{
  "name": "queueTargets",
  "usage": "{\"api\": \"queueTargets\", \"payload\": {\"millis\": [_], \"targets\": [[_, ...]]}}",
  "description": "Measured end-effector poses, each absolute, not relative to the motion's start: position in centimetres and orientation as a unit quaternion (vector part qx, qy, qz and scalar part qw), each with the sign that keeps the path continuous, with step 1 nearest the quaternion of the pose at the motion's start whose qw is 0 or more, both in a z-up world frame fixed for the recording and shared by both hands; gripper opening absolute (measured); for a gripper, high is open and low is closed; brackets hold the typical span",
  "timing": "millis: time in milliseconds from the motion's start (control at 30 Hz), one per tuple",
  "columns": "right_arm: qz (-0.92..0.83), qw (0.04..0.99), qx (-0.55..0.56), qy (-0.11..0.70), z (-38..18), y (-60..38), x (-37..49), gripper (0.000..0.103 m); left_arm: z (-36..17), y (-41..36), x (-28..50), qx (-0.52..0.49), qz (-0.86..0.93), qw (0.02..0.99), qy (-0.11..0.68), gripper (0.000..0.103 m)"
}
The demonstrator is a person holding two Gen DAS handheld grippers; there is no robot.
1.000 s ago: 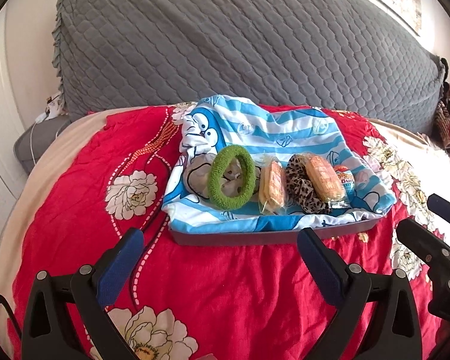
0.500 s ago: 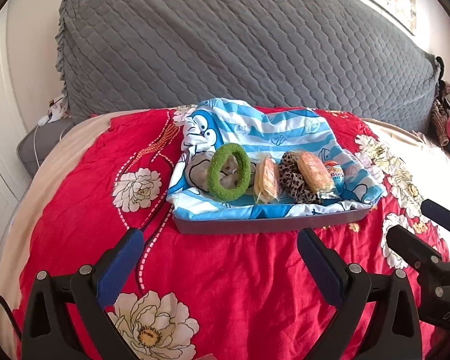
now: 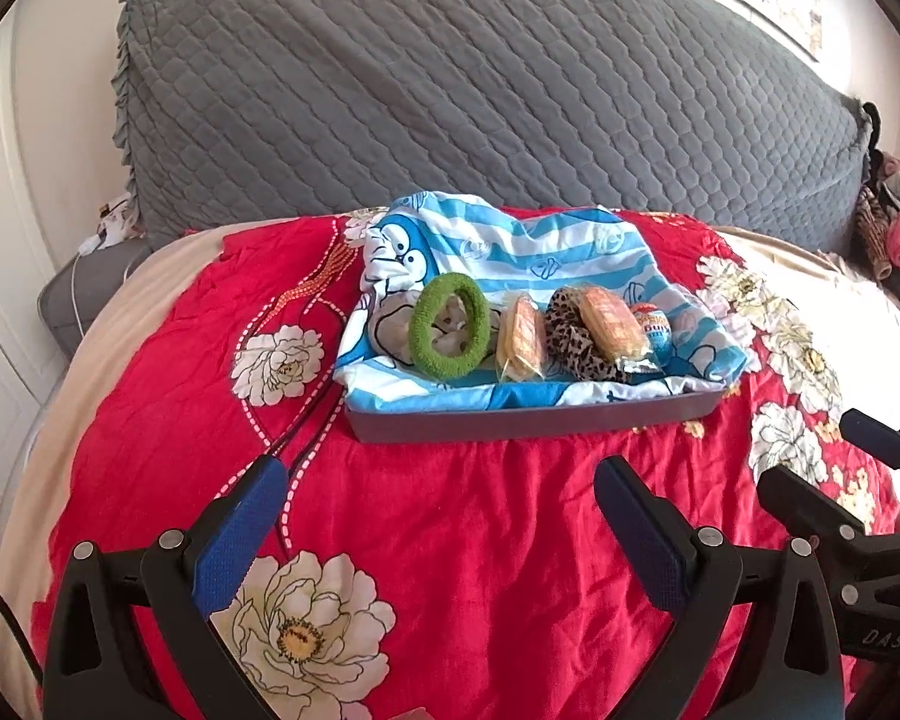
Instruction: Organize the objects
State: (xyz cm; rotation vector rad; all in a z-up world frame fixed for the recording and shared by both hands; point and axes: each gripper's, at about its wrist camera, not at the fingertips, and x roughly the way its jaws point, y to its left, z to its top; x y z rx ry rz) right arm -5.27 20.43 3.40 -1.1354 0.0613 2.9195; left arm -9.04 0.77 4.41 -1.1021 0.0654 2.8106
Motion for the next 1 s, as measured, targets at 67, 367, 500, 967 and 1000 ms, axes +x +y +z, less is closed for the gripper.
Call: {"api": "queueTargets", "payload": {"millis": [67,367,500,967,1000], "targets": [[0.931,0.008,-0.364,0.023,3.4,20.6,-5.2,0.101,4.5,0.8,-8.6,-0.364,0.929,0.063,0.024,0.102],[0.929,0.009,-0.369,0.031,3.1,20.7,-4.3,0.101,4.4,0.9,-7.4,-0.362,0.929,0.065,0.026,0.102],[0.93,0.011,-0.367,0.027,3.0,20.5,-3.8,0.101,4.4,0.8,-6.8,-0.361,0.93,0.065,0.027,0.102],[0.931,0.01,-0.366,0.009,1.7,19.3,-2.5,0.101,3.1,0.0,-5.7,-0.37,0.927,0.056,0.01,0.102],[0.931,0.008,-0.364,0.009,1.6,19.3,-2.4,0.101,2.8,-0.1,-5.6,-0.37,0.927,0.054,0.009,0.102]]}}
